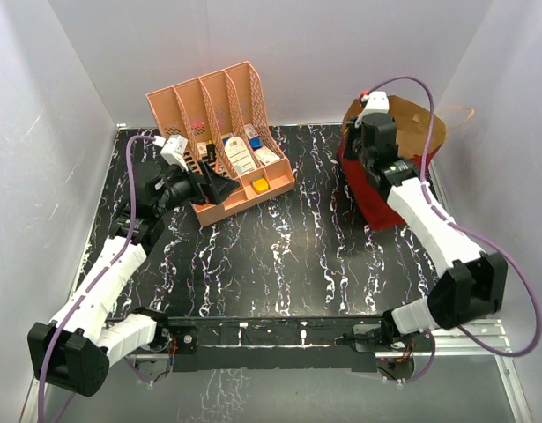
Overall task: Take the snacks out of the paper bag
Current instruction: Move the paper bag to the center of the board.
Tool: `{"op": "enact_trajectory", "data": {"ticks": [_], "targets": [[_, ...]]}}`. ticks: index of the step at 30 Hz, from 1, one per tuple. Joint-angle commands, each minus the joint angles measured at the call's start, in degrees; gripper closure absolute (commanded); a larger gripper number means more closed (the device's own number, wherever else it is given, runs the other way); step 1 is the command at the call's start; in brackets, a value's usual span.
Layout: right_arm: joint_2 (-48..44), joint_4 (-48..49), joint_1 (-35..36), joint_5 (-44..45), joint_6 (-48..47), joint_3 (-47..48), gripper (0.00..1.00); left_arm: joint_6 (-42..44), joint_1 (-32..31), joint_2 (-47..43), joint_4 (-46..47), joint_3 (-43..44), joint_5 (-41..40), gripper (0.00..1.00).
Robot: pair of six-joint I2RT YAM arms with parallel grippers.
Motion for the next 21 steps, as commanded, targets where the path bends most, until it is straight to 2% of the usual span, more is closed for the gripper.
{"op": "enact_trajectory", "data": {"ticks": [1,8,13,17,21], "targets": [[-8.7,-4.9,3.3,-5.1,4.4,-5.0,0.92,-1.1,-1.4,0.4,1.6,-0.8,1.3,0.01],[-17.7,-15.7,6.5,-13.9,8.1,-9.0,0.92,-0.3,-7.0,1.9,0.6,-0.6,0.5,0.02],[-25.5,-16.1,7.3,-20.7,11.0,-13.5,0.92,1.4,-10.8,1.6,-0.9,-2.1,-2.6,0.01],[-30.2,-16.2,7.7,-26.7,11.1,-15.9,0.92,-2.9,-10.9,-1.5,-7.1,-2.5,-4.2,0.02],[-32.9,-13.6,7.9,-32.5,11.7,-17.2,0.92,-12.2,-10.9,-8.1,-15.8,-2.7,-7.2,0.02]]}}
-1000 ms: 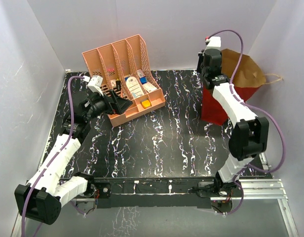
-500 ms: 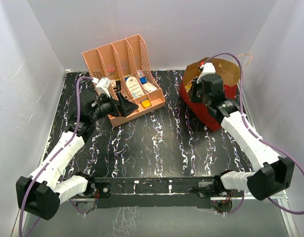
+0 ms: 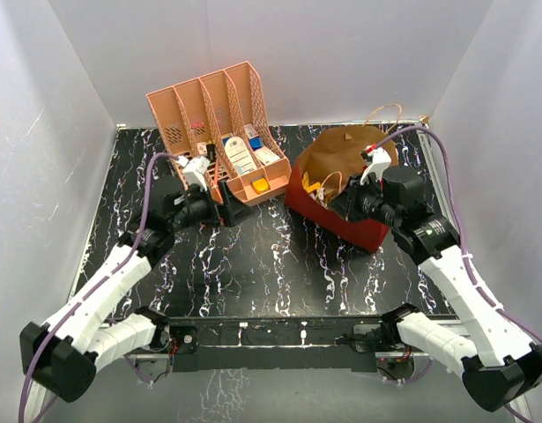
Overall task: Take the snacks out of the paper bag
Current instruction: Move the paper bag to the center of the board.
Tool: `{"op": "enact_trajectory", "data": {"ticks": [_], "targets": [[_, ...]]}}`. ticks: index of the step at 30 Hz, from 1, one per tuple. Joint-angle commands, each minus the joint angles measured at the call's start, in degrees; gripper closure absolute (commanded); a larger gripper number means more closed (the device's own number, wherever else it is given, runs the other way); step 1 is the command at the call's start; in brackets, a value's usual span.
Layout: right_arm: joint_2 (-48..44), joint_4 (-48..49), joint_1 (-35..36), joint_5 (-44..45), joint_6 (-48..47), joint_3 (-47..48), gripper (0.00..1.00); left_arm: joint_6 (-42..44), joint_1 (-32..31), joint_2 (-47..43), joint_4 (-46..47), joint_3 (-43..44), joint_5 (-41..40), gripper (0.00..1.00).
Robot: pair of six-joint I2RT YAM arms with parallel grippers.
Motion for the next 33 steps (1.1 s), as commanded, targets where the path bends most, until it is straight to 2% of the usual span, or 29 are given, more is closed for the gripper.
{"op": "enact_trajectory", "data": {"ticks": [1,5,7,12,14,19,23,26,30,33], "targets": [[-3.4,6.6,1.0,-10.9,3.4,-0.5,0.92,-11.3,-0.1,-9.8,-10.3,-0.4,-4.3,0.02],[-4.4,16.2,1.7,-16.2,9.3,-4.1,0.92,-23.2,-0.1,-18.9,-7.9,-6.0,-5.2,0.02],[-4.3,21.7,3.8,-17.3,12.5,-6.0,0.92,-26.0,-0.1,-21.8,-6.5,-6.7,-5.2,0.02],[-0.1,29.4,13.5,-10.7,15.5,-6.0,0.92,-22.3,-0.1,-17.9,-20.9,4.2,-10.0,0.02],[3.4,31.4,18.5,-7.5,15.9,-4.4,0.91,-22.0,-0.1,-17.2,-24.5,5.9,-10.9,0.02],[11.6,33.9,30.1,2.9,14.7,1.2,0.91,-23.2,-0.1,-20.1,-24.7,5.9,-12.1,0.02],[17.0,36.0,33.8,3.4,14.3,5.0,0.87,-23.6,-0.1,-22.5,-24.7,5.1,-12.8,0.02],[18.3,34.3,34.0,2.6,12.9,7.4,0.76,-23.8,0.0,-23.0,-24.9,4.8,-12.4,0.02],[15.6,25.9,34.0,6.1,6.2,10.1,0.43,-22.9,-0.1,-20.7,-22.1,6.2,-9.8,0.02],[10.5,19.8,34.0,14.8,2.2,9.9,0.17,-22.7,-0.1,-16.5,-17.5,5.9,-5.2,0.02]]}}
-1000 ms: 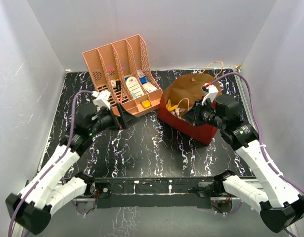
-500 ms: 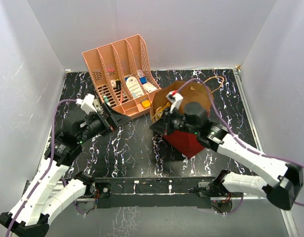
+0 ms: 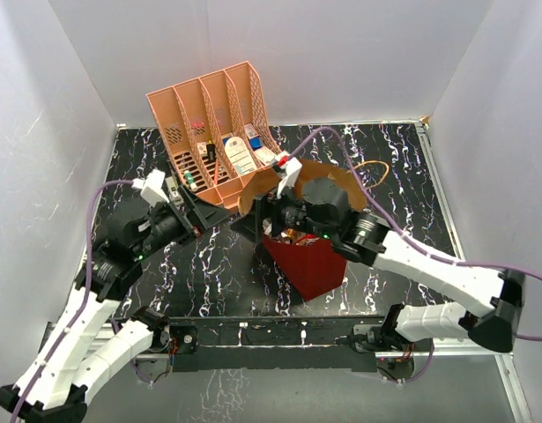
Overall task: Take the snacks out of the paper bag
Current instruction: Move the paper bag to the center of the board.
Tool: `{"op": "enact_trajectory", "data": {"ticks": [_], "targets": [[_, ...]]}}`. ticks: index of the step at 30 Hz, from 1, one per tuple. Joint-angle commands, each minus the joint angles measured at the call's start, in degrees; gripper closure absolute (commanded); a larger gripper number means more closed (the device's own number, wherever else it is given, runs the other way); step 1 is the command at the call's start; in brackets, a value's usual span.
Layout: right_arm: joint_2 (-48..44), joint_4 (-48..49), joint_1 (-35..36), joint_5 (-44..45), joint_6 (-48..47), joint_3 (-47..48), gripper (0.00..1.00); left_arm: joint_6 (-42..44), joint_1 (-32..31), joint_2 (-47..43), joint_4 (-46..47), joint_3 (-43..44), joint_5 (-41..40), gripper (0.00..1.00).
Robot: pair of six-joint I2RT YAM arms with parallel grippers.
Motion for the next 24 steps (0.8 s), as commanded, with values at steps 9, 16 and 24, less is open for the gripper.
{"op": "enact_trajectory", "data": {"ticks": [9,16,24], "targets": [[-18.6,-16.4,0.0,37.7,-9.3,3.6,0.02,-0.1,-0.2,9.4,18.0,-1.6,16.0,0.05],[-20.1,-16.9,0.0,49.0,-8.5,4.9,0.02,4.5,-0.2,5.1,8.8,2.3,8.4,0.02],[-23.5,-17.8,0.0,38.8,-16.1,7.7,0.02,-0.5,-0.2,6.1,19.4,-0.4,17.0,0.02]]}}
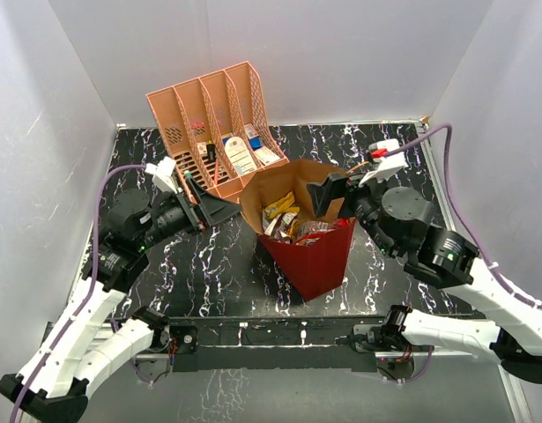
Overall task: Take the snacks out of the paper bag
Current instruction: Move the paper bag to the center of the board.
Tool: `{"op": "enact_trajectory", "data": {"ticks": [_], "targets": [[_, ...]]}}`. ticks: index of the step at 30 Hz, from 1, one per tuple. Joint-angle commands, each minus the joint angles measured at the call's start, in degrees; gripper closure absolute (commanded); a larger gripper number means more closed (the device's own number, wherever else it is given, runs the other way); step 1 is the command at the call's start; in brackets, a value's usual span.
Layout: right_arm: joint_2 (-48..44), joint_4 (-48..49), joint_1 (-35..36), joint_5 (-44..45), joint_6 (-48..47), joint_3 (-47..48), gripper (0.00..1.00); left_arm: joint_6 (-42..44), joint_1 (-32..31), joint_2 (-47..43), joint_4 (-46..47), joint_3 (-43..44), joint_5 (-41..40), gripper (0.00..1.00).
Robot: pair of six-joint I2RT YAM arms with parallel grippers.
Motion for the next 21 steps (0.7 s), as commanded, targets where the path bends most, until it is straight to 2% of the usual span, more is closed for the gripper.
{"op": "enact_trajectory", "data": {"ticks": [1,4,12,21], "targets": [[-3.6,1.3,0.1,-2.5,-4.2,3.6,0.02,-4.7,-0.2,1.0,12.1,-2.4,9.3,0.02],[-4.5,1.2,0.1,0.0,-3.1,2.9,0.02,-8.7,-0.3,1.6,20.2,-4.2,12.4,0.03],[-5.7,2.9,0.1,-0.7,-3.9,1.8,0.02,-13.1,-2.4,5.7,29.7,-5.6,11.7,0.15],[-5.8,4.2,0.1,0.5,-4.3,1.8,0.02,-13.1,-8.4,10.6,32.2,-7.1,5.4,0.29]]}}
